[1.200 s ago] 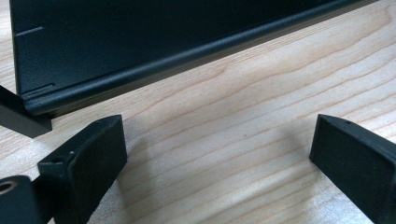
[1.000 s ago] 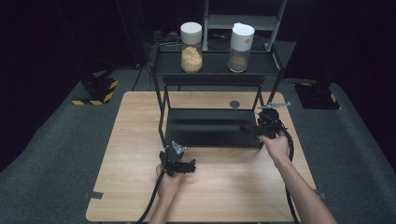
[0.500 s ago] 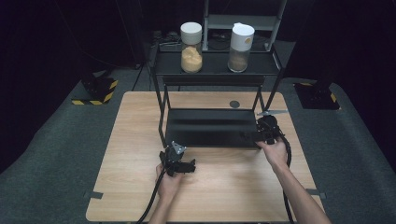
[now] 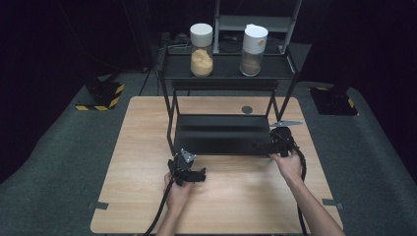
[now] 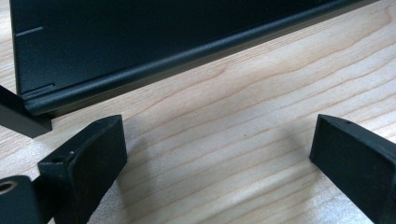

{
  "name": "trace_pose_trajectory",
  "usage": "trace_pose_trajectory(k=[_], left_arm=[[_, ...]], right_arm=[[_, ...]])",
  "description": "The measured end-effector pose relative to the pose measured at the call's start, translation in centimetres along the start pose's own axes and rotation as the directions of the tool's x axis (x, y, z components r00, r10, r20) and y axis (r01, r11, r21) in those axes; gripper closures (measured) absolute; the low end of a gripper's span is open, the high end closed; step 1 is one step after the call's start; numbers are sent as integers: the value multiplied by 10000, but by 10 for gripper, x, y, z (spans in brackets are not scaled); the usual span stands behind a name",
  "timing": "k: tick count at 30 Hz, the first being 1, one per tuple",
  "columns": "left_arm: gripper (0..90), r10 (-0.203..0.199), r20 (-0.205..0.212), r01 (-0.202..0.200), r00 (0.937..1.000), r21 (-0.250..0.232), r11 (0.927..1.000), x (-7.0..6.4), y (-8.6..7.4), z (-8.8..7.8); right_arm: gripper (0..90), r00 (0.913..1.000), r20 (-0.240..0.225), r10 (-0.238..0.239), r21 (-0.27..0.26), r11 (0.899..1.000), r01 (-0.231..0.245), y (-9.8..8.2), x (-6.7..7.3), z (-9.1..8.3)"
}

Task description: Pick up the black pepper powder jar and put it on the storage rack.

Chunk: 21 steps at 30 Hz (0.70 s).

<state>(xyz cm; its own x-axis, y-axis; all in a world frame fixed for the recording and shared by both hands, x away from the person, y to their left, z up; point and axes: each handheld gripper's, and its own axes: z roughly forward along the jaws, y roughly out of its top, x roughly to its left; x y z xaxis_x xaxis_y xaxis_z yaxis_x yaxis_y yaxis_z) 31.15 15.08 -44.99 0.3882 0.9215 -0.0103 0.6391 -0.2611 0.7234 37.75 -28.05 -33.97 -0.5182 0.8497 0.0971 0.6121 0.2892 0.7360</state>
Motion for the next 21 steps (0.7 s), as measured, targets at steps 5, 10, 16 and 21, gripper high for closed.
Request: trace_pose_trajectory(k=[5, 10, 16, 21], left_arm=[[37, -2, -2, 2, 10000, 0, 10000, 0, 0, 0], [37, -5, 2, 5, 10000, -2, 10000, 0, 0, 0], [37, -2, 3, 2, 10000, -2, 10000, 0, 0, 0], [37, 0, 1, 0, 10000, 1, 10000, 0, 0, 0]], right_arm=[[101, 9999, -2, -106, 83, 9999, 106, -5, 3, 4], [100, 9999, -76, -112, 172, 9998, 113, -14, 5, 11], [99, 9998, -45, -204, 394, 9990, 205, -23, 8, 19], [98, 9998, 21, -204, 582, 9981, 203, -35, 12, 28]])
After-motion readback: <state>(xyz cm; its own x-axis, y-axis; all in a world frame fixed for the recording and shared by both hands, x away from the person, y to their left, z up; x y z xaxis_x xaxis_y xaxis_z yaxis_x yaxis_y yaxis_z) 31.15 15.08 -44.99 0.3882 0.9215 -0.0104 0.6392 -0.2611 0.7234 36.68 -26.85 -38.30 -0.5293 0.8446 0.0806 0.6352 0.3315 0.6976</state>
